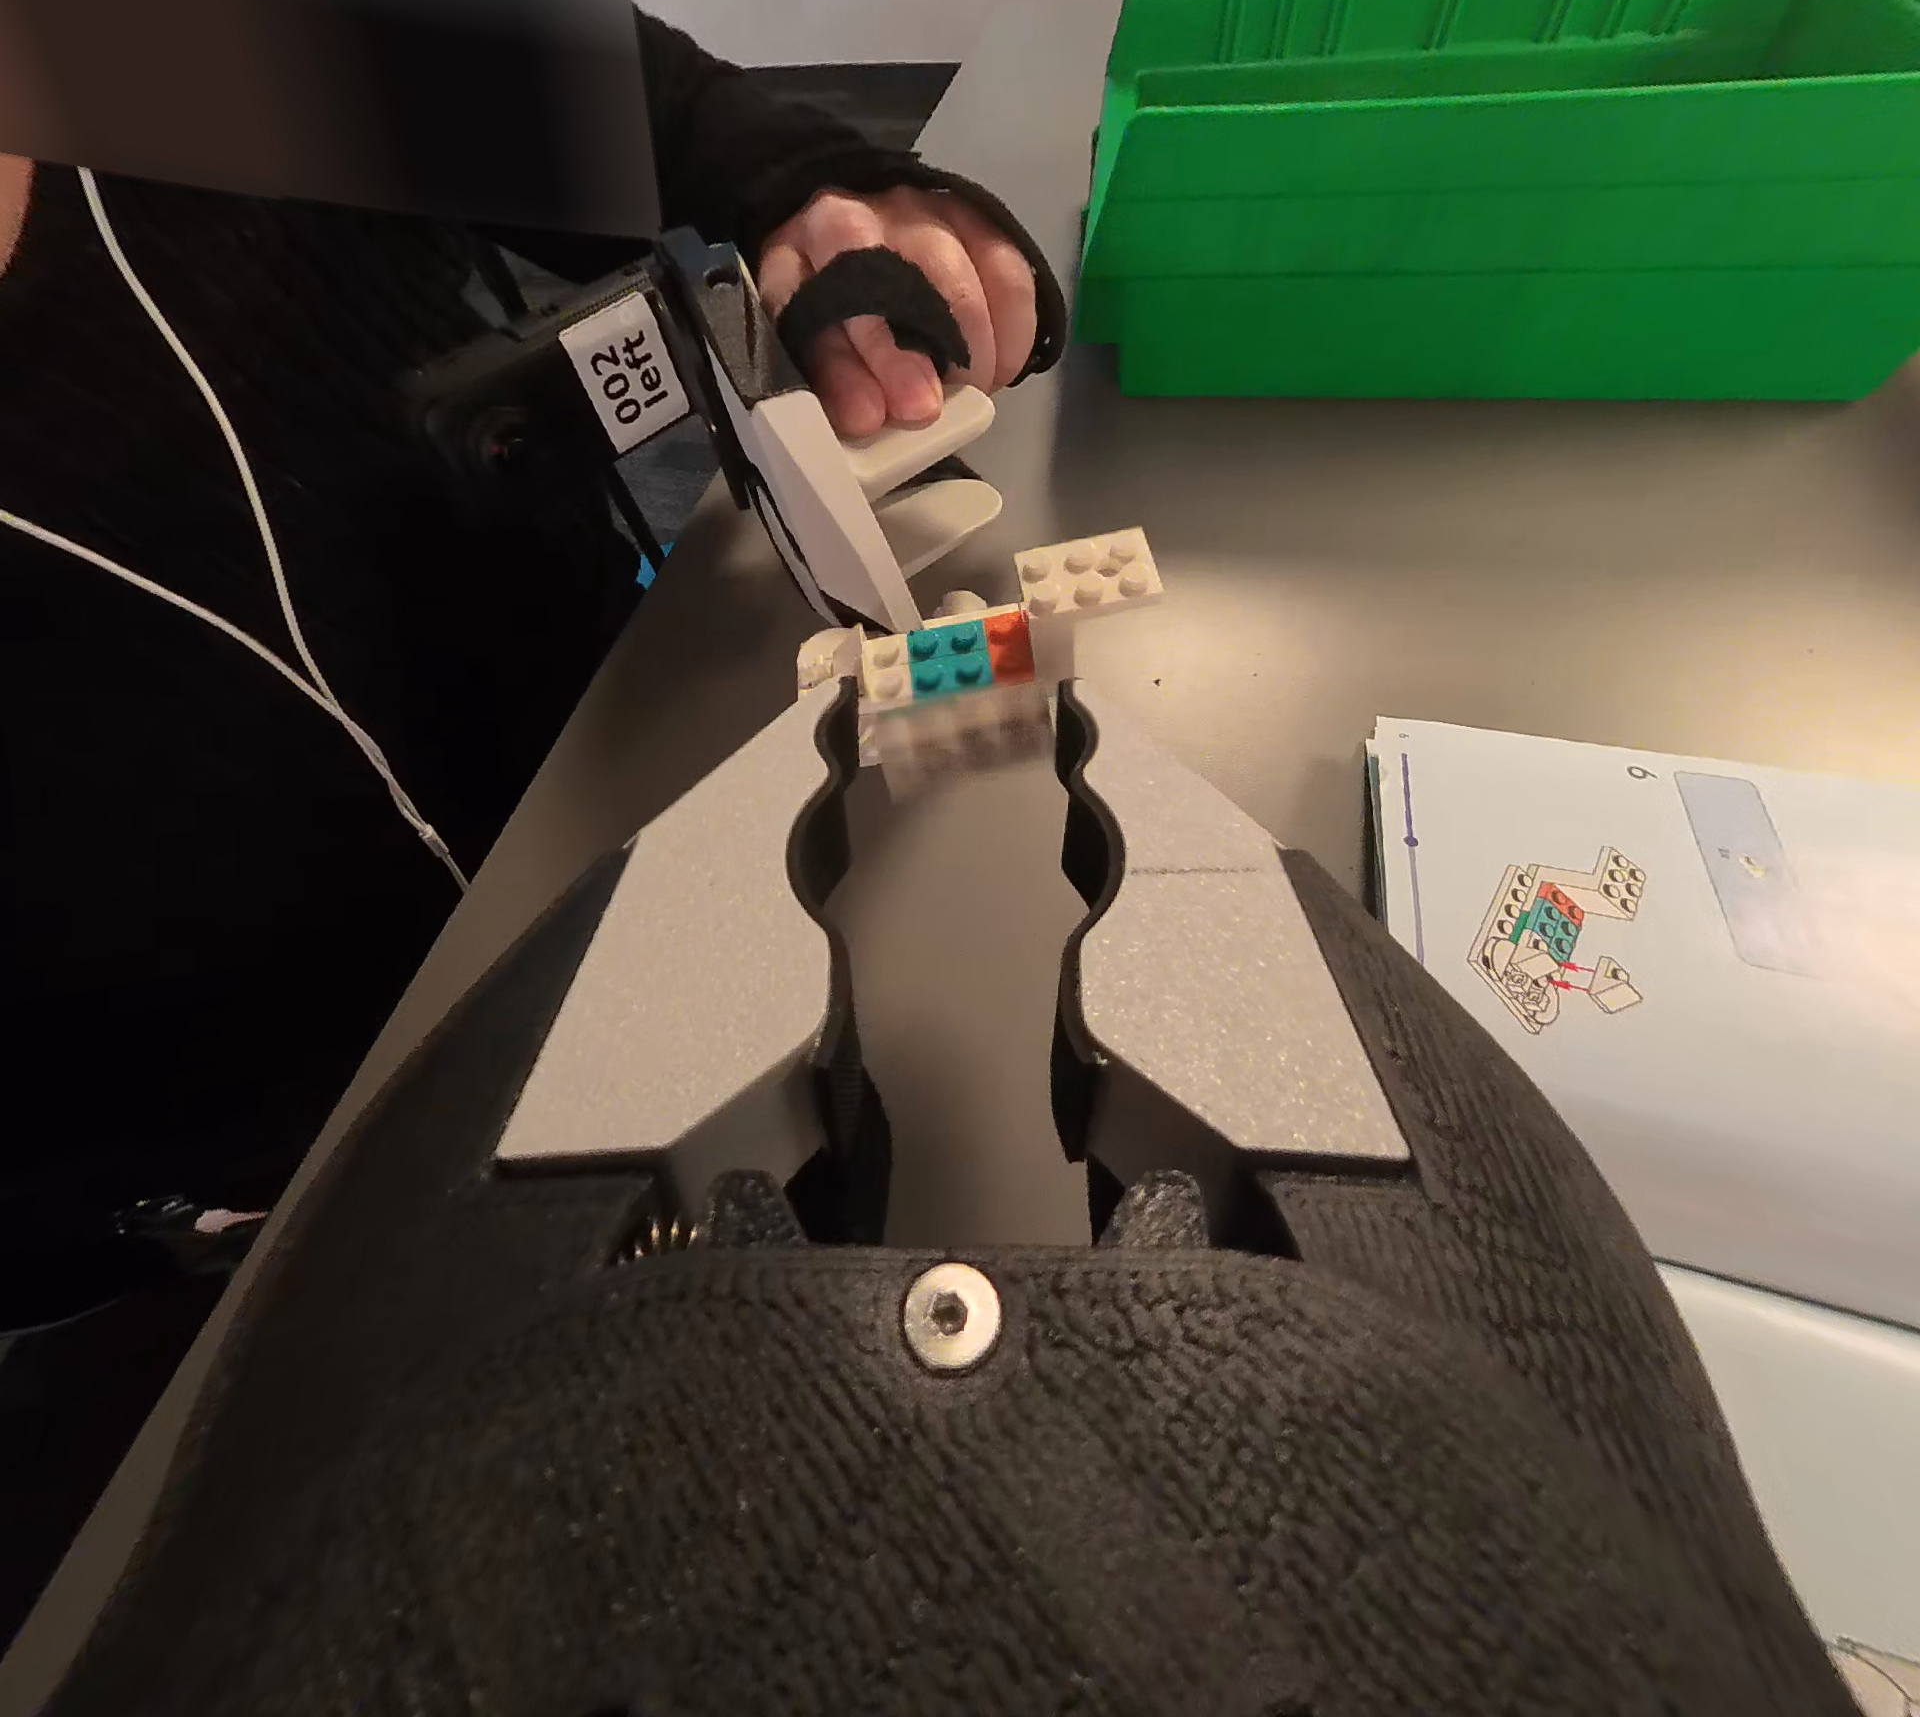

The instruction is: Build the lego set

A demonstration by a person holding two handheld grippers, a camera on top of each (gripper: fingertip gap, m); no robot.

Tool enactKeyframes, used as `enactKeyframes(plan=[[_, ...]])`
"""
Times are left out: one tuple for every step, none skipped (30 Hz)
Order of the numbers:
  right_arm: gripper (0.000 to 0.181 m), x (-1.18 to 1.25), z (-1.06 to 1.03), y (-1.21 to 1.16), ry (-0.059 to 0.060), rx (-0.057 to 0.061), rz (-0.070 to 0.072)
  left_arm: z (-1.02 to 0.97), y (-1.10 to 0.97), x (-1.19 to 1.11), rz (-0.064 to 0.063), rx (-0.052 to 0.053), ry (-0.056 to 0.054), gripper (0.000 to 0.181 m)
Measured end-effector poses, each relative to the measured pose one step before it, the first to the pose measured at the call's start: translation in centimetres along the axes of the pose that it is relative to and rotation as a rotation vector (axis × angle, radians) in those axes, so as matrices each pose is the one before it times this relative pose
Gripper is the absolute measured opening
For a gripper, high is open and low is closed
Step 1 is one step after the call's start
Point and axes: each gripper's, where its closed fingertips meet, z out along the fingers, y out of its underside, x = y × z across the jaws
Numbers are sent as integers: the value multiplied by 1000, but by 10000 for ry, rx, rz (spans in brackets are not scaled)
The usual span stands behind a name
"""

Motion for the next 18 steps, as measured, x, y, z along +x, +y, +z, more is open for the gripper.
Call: enactKeyframes(plan=[[37,2,-39,-62,-3,38,47,-6,-4,-82,-21,0,-26,3],[36,-16,-26,-71,-12,33,23,-11,9,-64,-28,-3,-9,3],[35,-28,-20,-53,-11,38,-5,10,54,-26,-17,-25,8,3],[33,-5,-36,-42,-2,33,-19,29,101,43,13,-48,43,3],[33,69,-97,32,35,-2,-29,28,121,95,48,-52,55,4],[34,183,-212,157,87,-67,-34,23,109,137,73,-39,76,3],[36,304,-337,258,139,-84,-23,52,204,172,61,-98,108,3],[38,408,-462,315,185,-59,16,73,227,192,32,-115,122,4],[39,517,-508,456,222,-83,91,44,143,149,33,-52,101,3],[39,597,-438,689,252,-187,158,28,127,147,23,-53,109,4],[40,656,-282,968,273,-343,161,45,159,225,32,-69,149,3],[41,596,-75,1031,234,-367,135,62,240,255,54,-110,161,3],[41,315,121,959,64,-329,143,57,236,138,79,-103,84,3],[41,65,252,845,-86,-311,155,34,202,53,48,-75,42,3],[41,37,327,664,-90,-238,135,28,185,39,-18,-71,49,4],[41,4,350,483,-93,-178,97,30,173,32,-55,-70,54,3],[41,37,330,368,-49,-162,10,11,120,28,-38,-47,45,3],[40,124,269,358,36,-167,-115,-6,8,27,13,20,32,3]])
